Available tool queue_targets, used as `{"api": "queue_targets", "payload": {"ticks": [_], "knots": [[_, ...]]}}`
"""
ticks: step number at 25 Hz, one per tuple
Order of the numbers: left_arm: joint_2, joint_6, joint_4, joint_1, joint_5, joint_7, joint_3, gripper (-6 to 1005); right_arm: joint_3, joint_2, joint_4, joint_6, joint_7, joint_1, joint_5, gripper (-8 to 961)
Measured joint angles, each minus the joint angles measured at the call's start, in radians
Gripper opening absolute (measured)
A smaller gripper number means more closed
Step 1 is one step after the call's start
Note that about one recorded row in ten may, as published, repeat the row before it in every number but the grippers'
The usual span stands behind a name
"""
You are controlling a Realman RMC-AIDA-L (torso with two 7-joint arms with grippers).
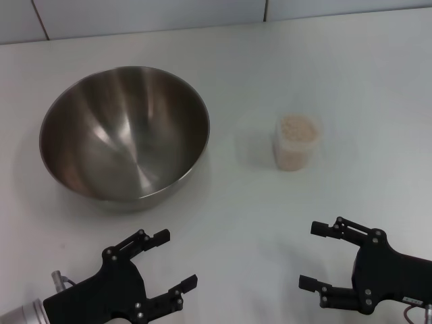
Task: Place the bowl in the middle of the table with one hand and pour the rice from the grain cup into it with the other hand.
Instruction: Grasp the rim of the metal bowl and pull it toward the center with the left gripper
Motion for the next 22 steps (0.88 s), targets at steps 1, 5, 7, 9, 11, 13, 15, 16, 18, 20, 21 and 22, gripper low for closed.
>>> {"api": "queue_targets", "payload": {"ticks": [1, 5, 7, 9, 11, 13, 15, 16, 18, 20, 21, 22], "knots": [[0.0, 0.0, 0.0, 0.0, 0.001, 0.0, 0.0, 815, 0.0, 0.0, 0.0, 0.0, 0.0, 0.0, 0.0, 839], [-0.001, 0.0, 0.0, 0.0, 0.001, 0.0, 0.0, 814, -0.001, 0.0, 0.0, 0.0, 0.0, 0.0, 0.0, 838], [-0.001, 0.0, 0.0, 0.0, 0.001, 0.0, 0.0, 814, -0.001, 0.0, 0.0, 0.0, 0.0, 0.0, 0.0, 838], [-0.001, 0.018, -0.001, 0.0, 0.002, 0.0, 0.001, 814, -0.002, 0.0, 0.0, -0.001, 0.0, 0.0, 0.0, 838], [-0.001, 0.083, -0.001, 0.0, 0.003, 0.006, 0.0, 813, -0.002, -0.001, 0.0, -0.001, 0.0, 0.0, 0.0, 839], [0.001, 0.175, -0.001, 0.0, 0.001, 0.015, -0.025, 813, -0.002, -0.001, 0.0, 0.0, 0.0, 0.0, 0.0, 839], [0.007, 0.333, -0.002, -0.011, 0.0, 0.006, -0.112, 813, -0.002, -0.001, 0.0, 0.0, 0.0, 0.001, 0.0, 839], [0.007, 0.333, -0.002, -0.011, 0.0, 0.006, -0.112, 813, -0.002, -0.001, 0.0, 0.0, 0.0, 0.001, 0.0, 839], [0.028, 0.398, -0.01, -0.044, 0.0, -0.099, -0.208, 813, -0.002, 0.0, 0.0, -0.002, 0.0, 0.001, 0.0, 839], [0.049, 0.377, -0.003, -0.074, 0.001, -0.22, -0.288, 812, -0.002, 0.0, 0.0, -0.003, 0.0, 0.003, 0.0, 840], [0.066, 0.337, 0.012, -0.099, 0.001, -0.296, -0.342, 812, -0.001, 0.0, 0.0, -0.004, 0.0, 0.005, 0.0, 840], [0.075, 0.309, 0.021, -0.116, 0.002, -0.334, -0.364, 812, -0.002, 0.001, 0.0, -0.004, 0.0, 0.006, 0.0, 840]]}}
